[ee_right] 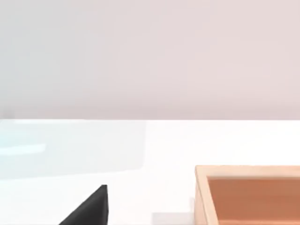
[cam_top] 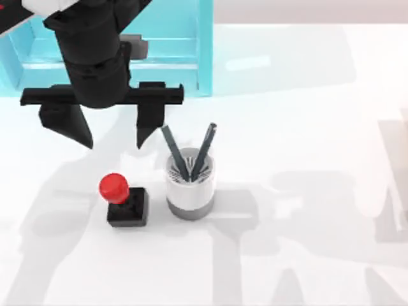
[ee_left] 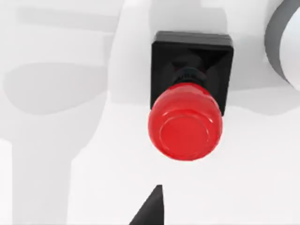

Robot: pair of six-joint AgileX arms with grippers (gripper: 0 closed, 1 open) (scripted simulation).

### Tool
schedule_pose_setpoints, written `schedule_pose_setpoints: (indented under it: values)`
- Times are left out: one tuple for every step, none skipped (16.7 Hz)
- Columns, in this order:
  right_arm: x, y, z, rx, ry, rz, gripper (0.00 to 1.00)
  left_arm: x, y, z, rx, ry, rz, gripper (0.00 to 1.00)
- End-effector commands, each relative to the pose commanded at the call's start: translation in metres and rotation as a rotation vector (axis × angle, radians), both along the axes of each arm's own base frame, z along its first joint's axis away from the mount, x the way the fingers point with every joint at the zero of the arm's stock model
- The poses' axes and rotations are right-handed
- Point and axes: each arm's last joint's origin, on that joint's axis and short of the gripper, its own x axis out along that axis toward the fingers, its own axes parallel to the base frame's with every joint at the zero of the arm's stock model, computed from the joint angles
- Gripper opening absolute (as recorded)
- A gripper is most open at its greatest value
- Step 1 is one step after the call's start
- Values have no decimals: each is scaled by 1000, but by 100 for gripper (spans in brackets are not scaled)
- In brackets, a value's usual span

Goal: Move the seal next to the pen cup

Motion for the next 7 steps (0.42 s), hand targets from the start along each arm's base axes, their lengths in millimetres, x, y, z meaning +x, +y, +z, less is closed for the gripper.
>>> schedule_pose_setpoints:
  values:
    - [0, 0, 0, 0, 0, 0, 100, 0, 0, 0, 0, 0, 0, 98]
    - [0, 0, 0, 0, 0, 0, 100, 0, 0, 0, 0, 0, 0, 100]
    - [0, 0, 0, 0, 0, 0, 100, 0, 0, 0, 0, 0, 0, 100]
    - [0, 0, 0, 0, 0, 0, 100, 0, 0, 0, 0, 0, 0, 100]
    - [0, 0, 0, 0, 0, 0, 100, 0, 0, 0, 0, 0, 0, 100]
    - [0, 0, 0, 0, 0, 0, 100, 0, 0, 0, 0, 0, 0, 100]
    - [0, 0, 0, 0, 0, 0, 100, 0, 0, 0, 0, 0, 0, 100]
